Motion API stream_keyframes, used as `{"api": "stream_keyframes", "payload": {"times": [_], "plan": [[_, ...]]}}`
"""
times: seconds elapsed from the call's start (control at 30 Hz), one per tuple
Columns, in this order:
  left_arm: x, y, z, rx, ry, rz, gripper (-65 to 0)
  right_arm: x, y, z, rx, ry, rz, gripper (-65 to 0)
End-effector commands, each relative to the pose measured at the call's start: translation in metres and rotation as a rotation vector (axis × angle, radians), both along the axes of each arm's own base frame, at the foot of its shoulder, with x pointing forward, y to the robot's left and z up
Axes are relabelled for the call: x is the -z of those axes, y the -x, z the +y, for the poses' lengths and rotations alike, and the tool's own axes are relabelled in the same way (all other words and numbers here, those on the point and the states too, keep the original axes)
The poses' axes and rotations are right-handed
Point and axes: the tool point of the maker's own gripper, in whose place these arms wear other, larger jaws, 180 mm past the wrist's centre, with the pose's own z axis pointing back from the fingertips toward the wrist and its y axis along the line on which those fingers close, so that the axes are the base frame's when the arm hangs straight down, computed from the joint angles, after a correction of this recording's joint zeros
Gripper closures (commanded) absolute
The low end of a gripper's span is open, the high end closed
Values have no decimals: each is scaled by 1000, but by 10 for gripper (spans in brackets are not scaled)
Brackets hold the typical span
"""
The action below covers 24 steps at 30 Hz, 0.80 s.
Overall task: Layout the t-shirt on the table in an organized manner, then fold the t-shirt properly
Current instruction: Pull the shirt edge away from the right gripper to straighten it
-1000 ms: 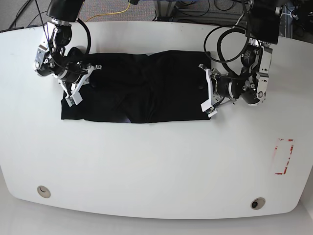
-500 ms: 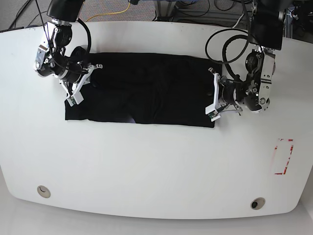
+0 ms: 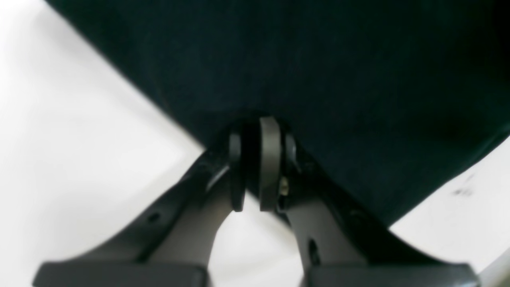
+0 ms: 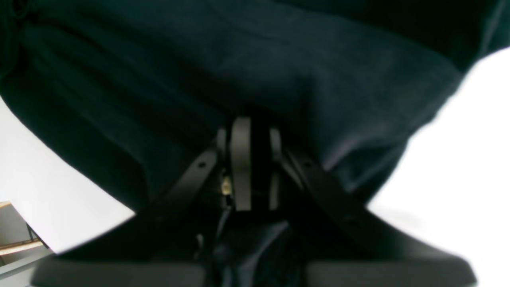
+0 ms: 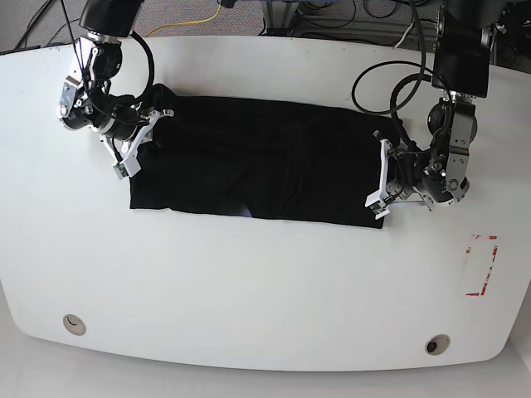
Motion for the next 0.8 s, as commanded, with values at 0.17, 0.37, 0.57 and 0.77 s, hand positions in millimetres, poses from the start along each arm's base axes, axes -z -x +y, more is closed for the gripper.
{"api": "stream_keyframes", "payload": {"times": [0.17, 0.37, 0.57, 0.77], "plan": [[-42, -22, -31, 10, 55, -134, -42, -6, -5, -9, 7, 24, -17, -62], [-53, -26, -61, -26, 152, -153, -42, -6, -5, -9, 5, 24, -17, -62], [-53, -25, -87, -20, 215, -147, -42, -6, -5, -7, 1, 23, -18, -62], [-49, -18, -113, -11, 287, -137, -42, -6, -6, -7, 1, 23, -19, -62]]}}
